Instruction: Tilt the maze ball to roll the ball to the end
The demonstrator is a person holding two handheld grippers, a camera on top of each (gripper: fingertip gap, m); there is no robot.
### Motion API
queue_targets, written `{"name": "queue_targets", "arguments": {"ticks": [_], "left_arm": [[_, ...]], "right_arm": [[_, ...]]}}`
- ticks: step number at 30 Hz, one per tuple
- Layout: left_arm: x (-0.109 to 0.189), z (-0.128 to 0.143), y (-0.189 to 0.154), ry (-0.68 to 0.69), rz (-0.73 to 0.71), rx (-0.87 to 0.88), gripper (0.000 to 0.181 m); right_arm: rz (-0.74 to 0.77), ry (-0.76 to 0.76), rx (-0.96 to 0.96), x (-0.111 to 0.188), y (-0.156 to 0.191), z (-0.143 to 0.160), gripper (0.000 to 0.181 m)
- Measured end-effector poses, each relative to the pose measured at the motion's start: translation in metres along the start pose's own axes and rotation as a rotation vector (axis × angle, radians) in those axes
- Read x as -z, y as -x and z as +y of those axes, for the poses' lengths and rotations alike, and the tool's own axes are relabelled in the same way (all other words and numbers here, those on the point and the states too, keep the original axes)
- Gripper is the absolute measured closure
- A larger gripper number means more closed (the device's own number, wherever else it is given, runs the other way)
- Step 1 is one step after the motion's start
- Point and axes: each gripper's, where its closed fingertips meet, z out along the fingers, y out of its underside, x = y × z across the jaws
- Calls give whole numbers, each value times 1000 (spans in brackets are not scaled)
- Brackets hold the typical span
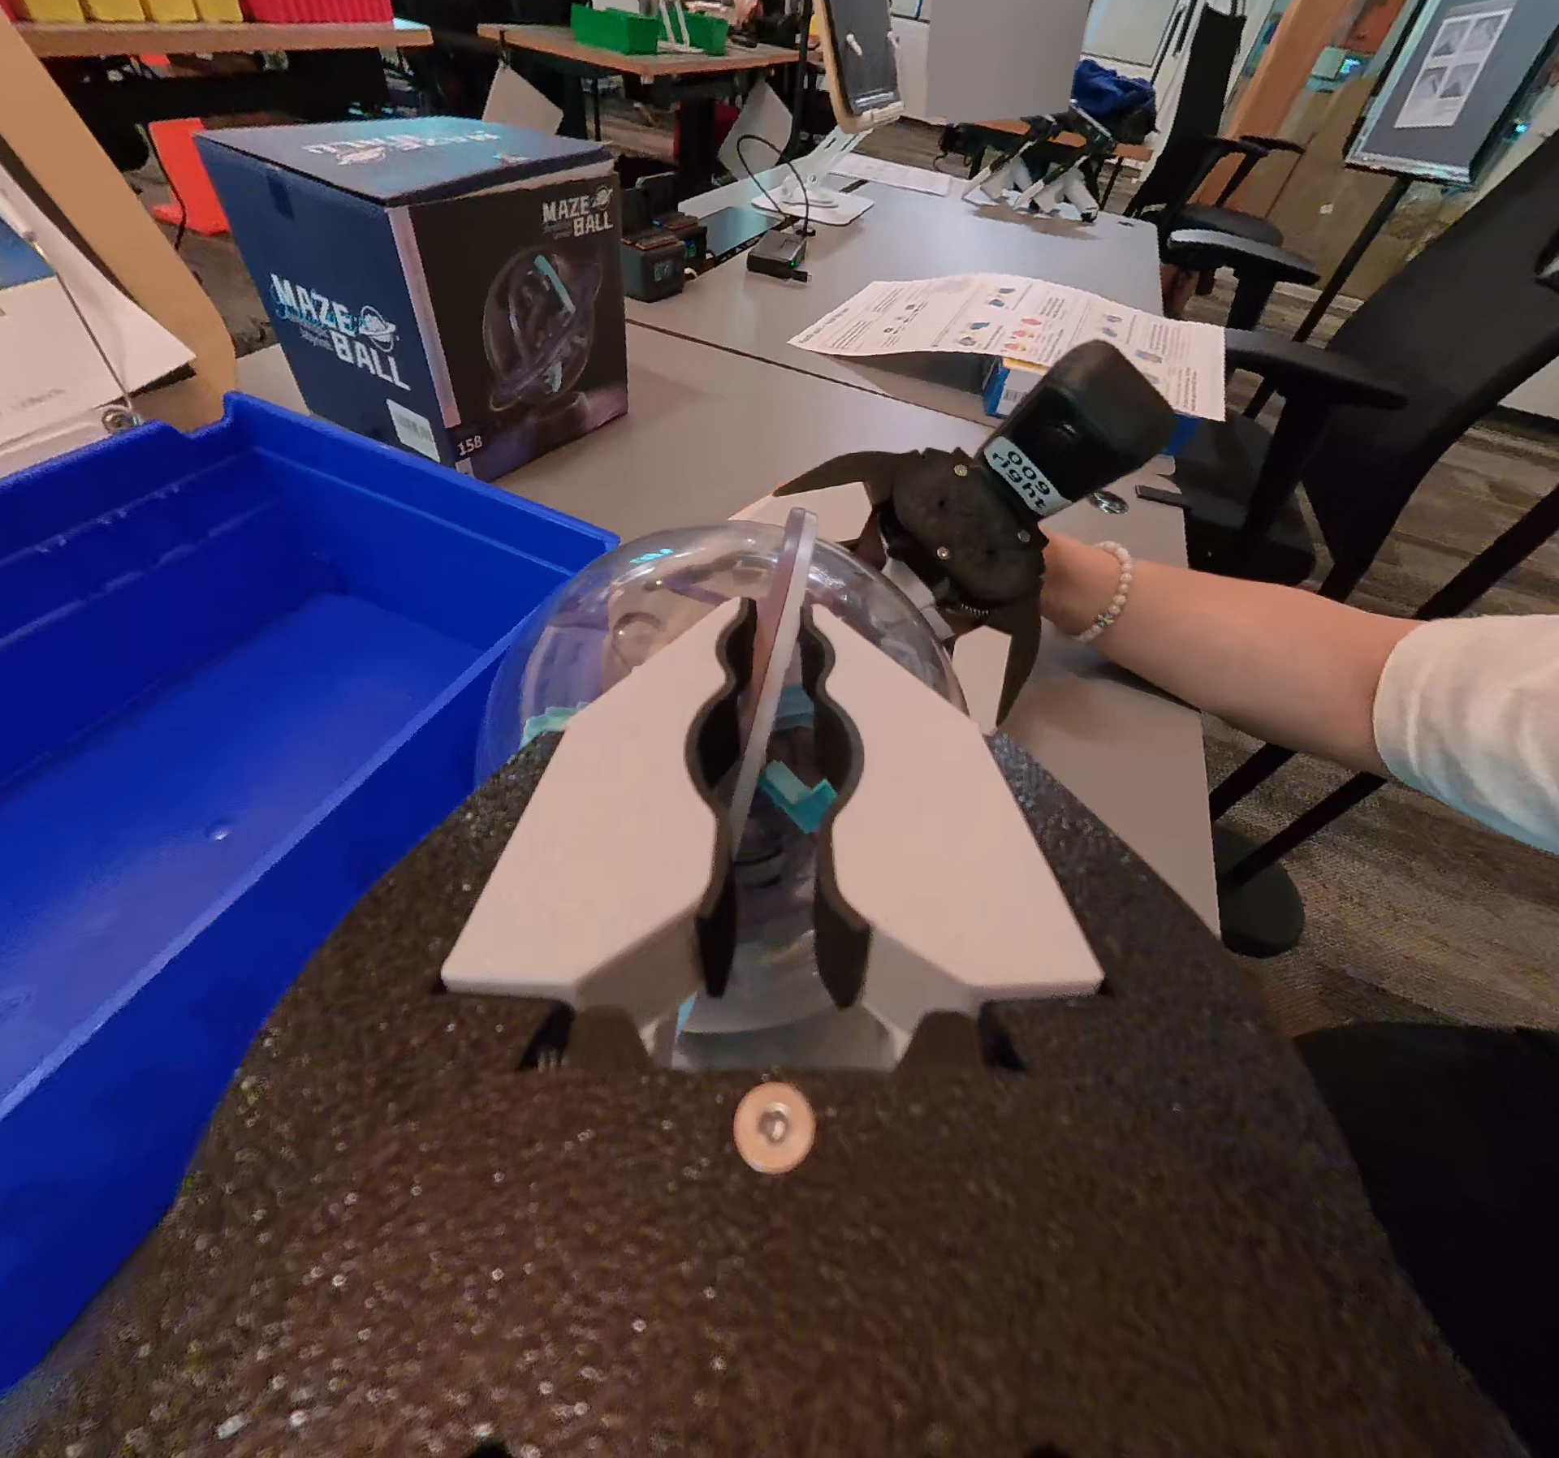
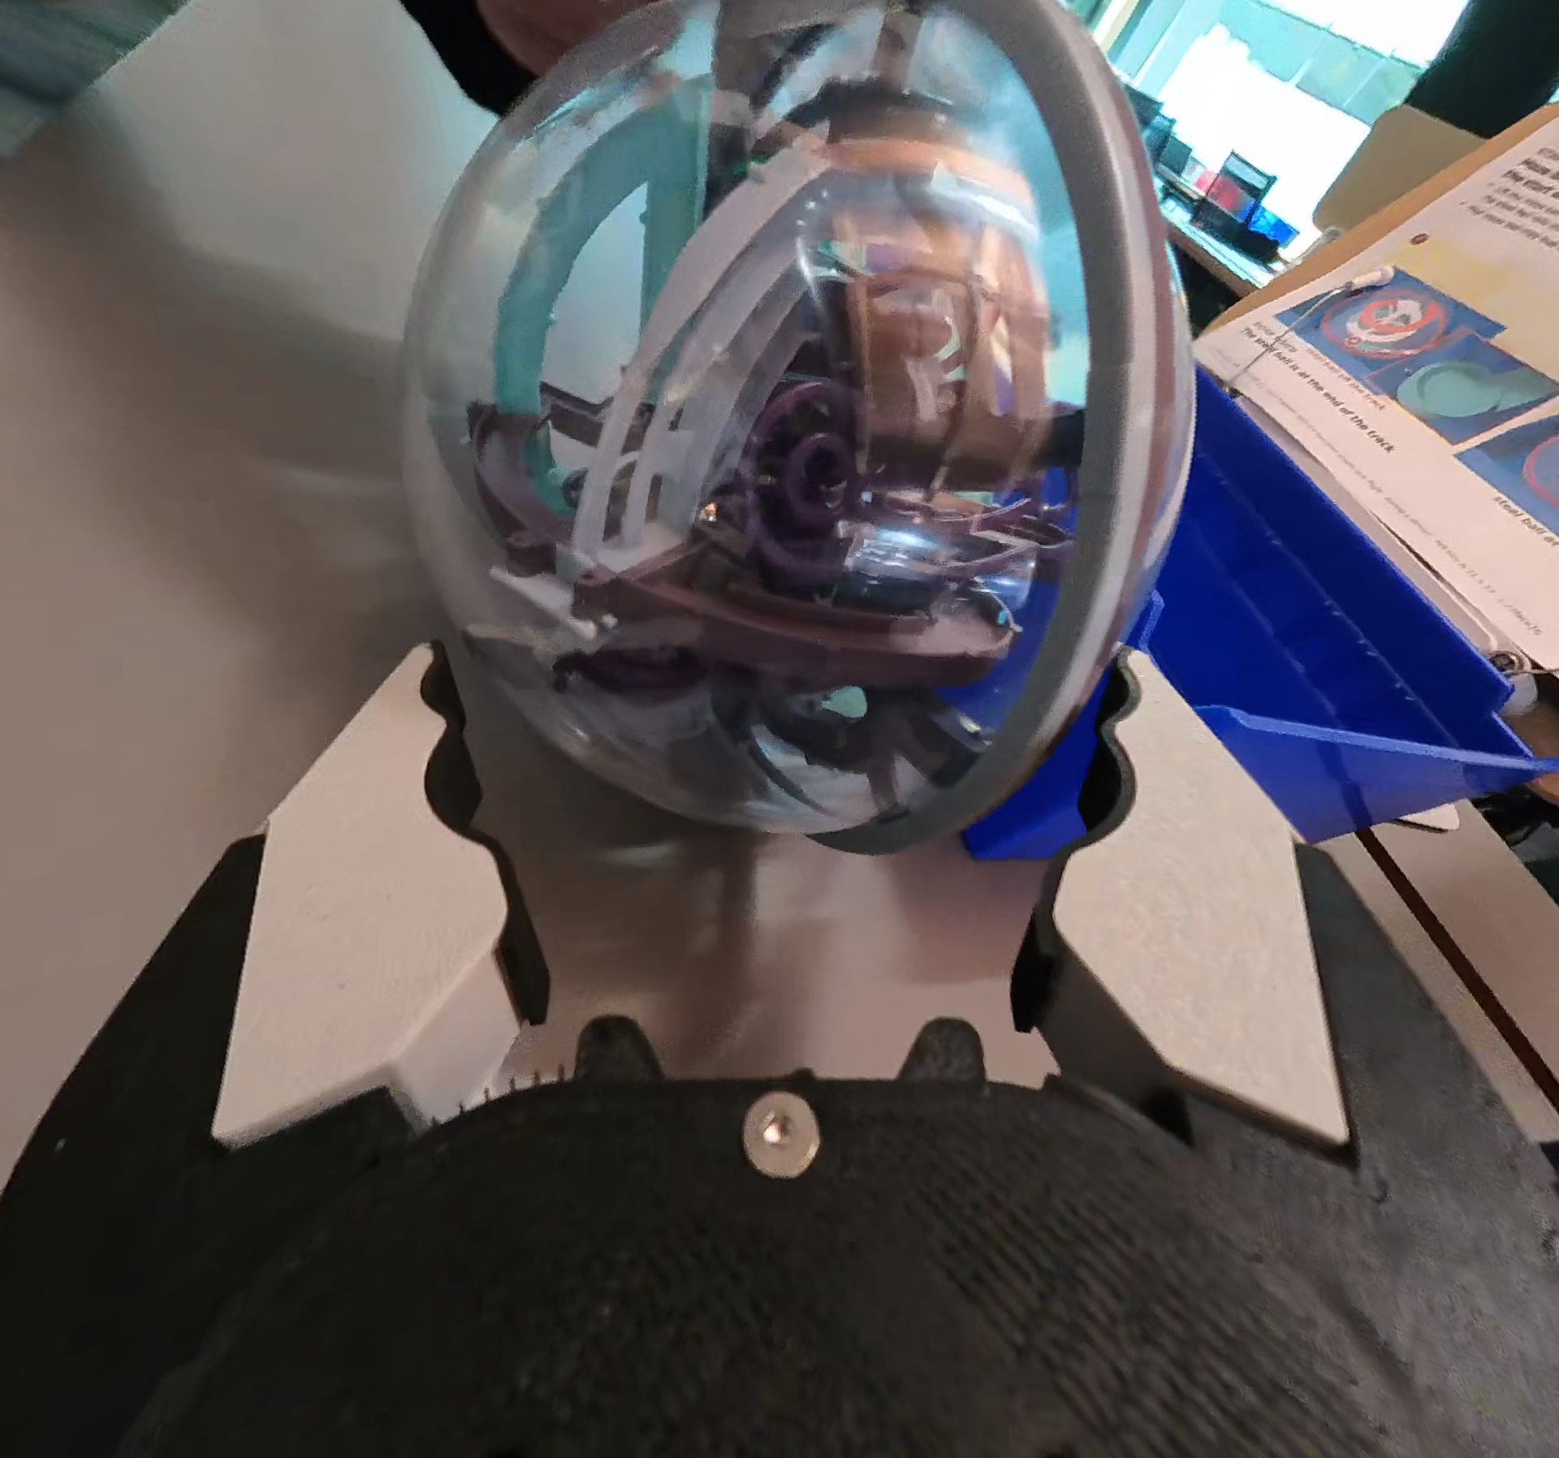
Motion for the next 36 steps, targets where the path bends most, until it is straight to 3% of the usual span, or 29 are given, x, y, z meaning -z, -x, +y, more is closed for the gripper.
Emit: {"name": "queue_targets", "arguments": {"ticks": [16, 27, 36], "left_arm": [[-4, -3, 18, 182, 34, 197, 174], [1, -1, 16, 174, 35, 175, 174], [6, 0, 7, 61, 38, 171, 174]], "right_arm": [[45, -29, -129, -5, -2, -6, 41], [55, -40, -104, -6, 0, -9, 41], [48, -60, -37, -5, 3, -11, 41]]}}
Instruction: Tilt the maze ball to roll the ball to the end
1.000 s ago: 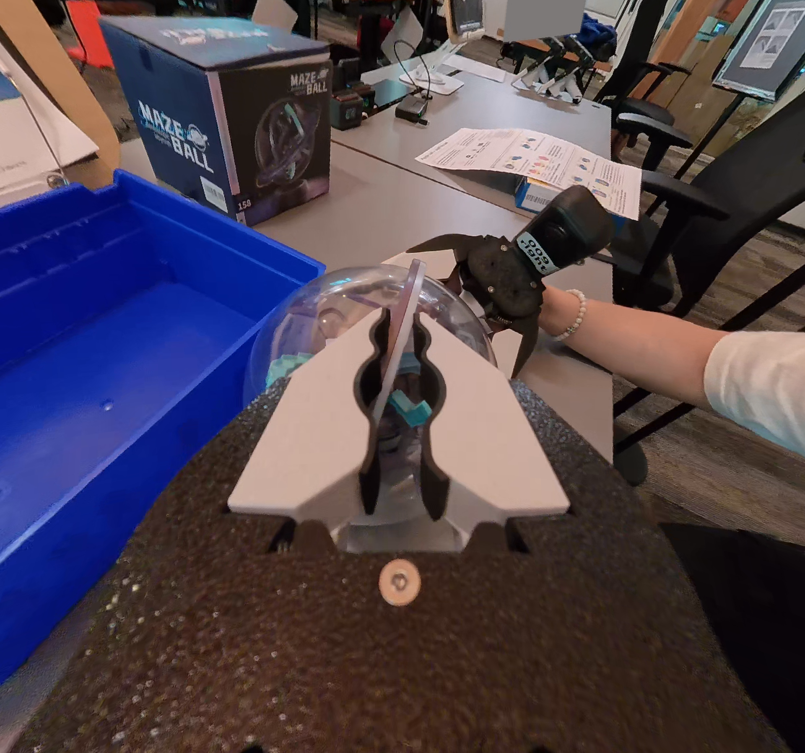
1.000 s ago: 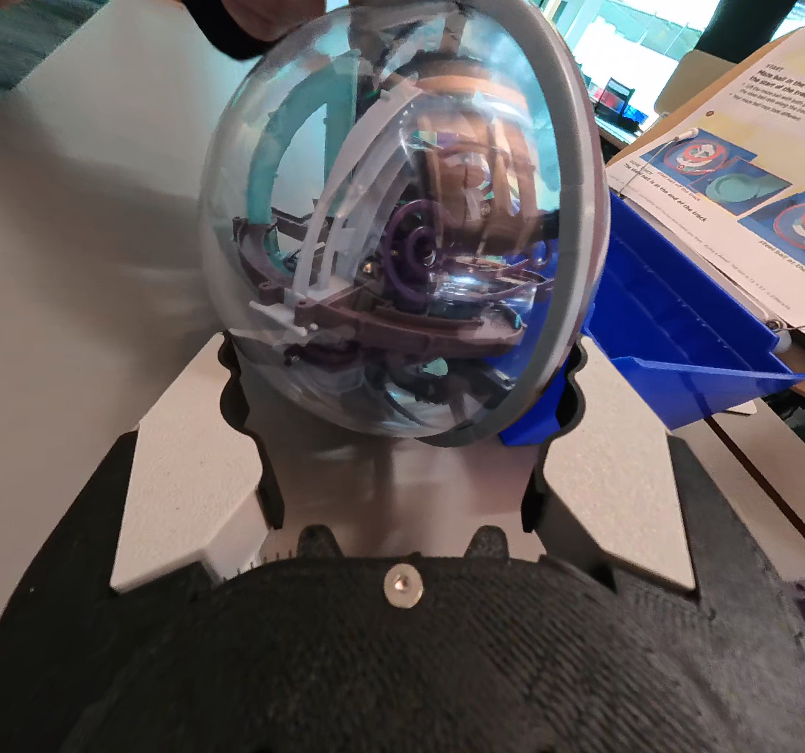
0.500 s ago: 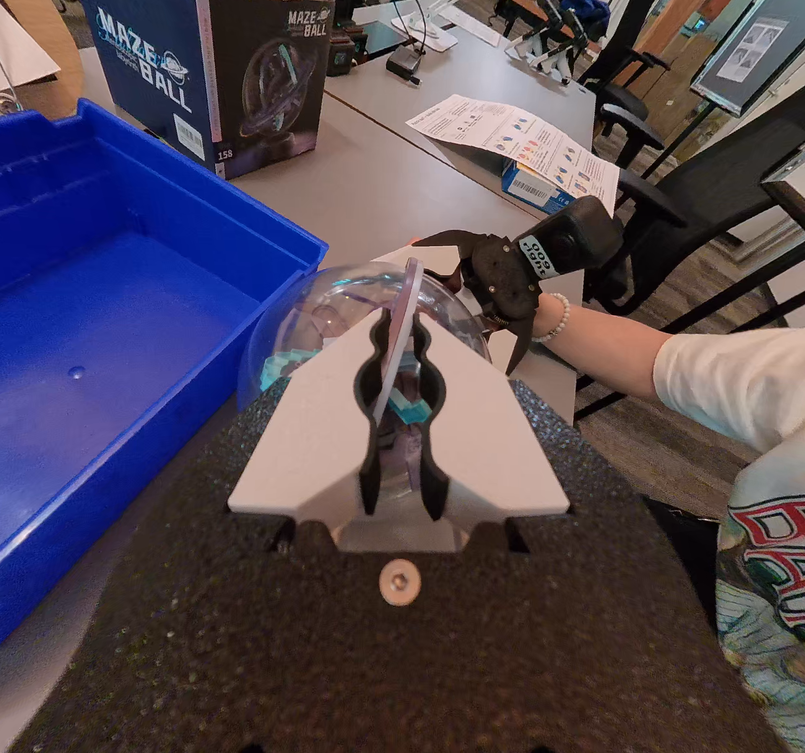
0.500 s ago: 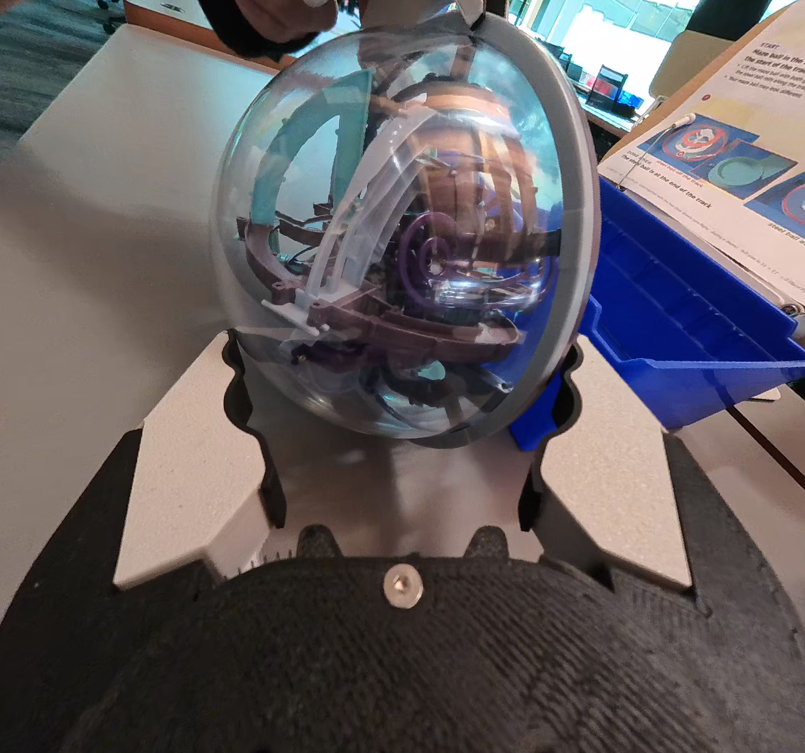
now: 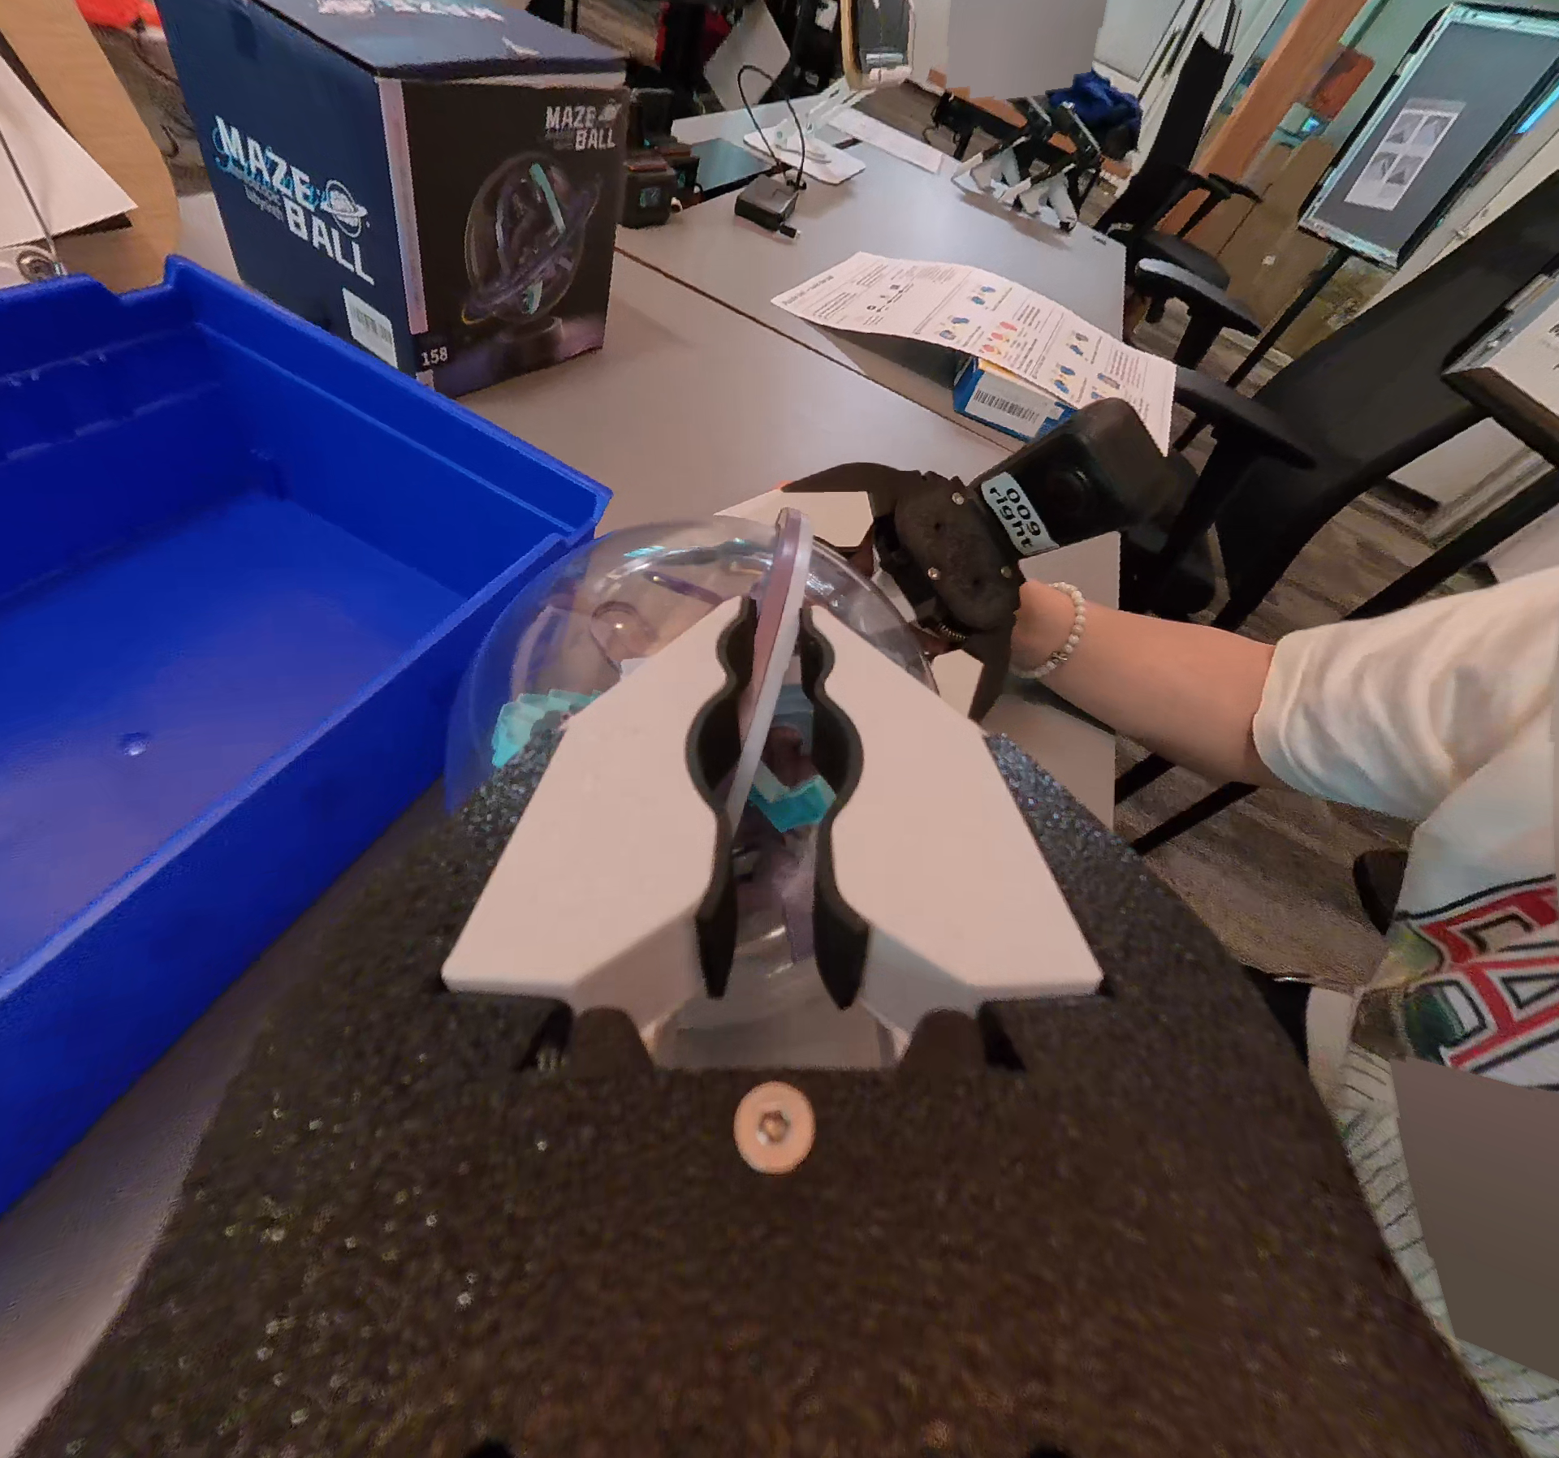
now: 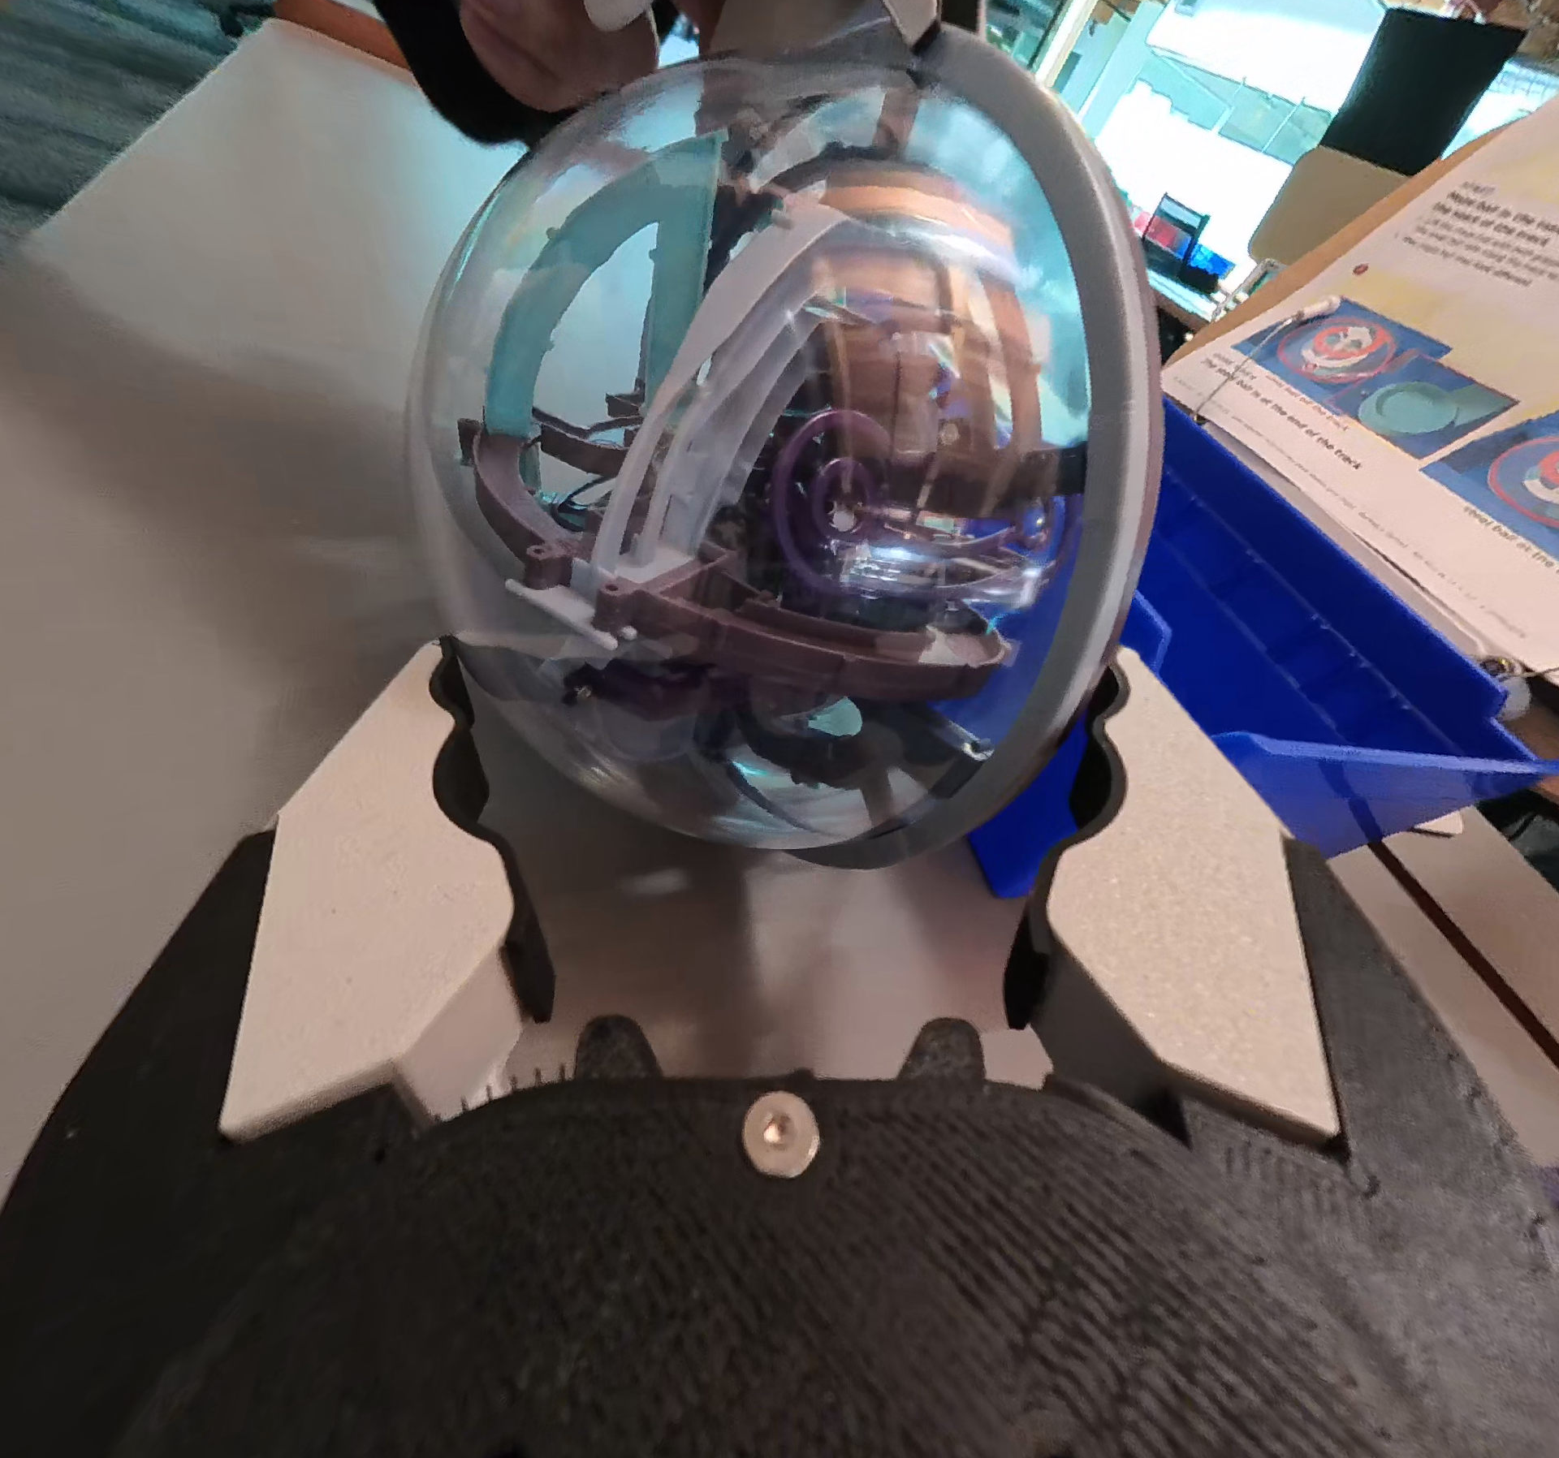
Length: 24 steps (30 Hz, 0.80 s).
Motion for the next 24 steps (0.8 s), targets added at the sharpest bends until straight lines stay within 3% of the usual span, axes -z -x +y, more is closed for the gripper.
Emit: {"name": "queue_targets", "arguments": {"ticks": [7, 24], "left_arm": [[12, 14, -22, -95, -32, -28, 175], [-3, 13, -32, -50, -88, 18, 175]], "right_arm": [[-7, -66, 183, 1, 9, -5, 40], [-3, -20, 215, 4, 6, 7, 41]]}}
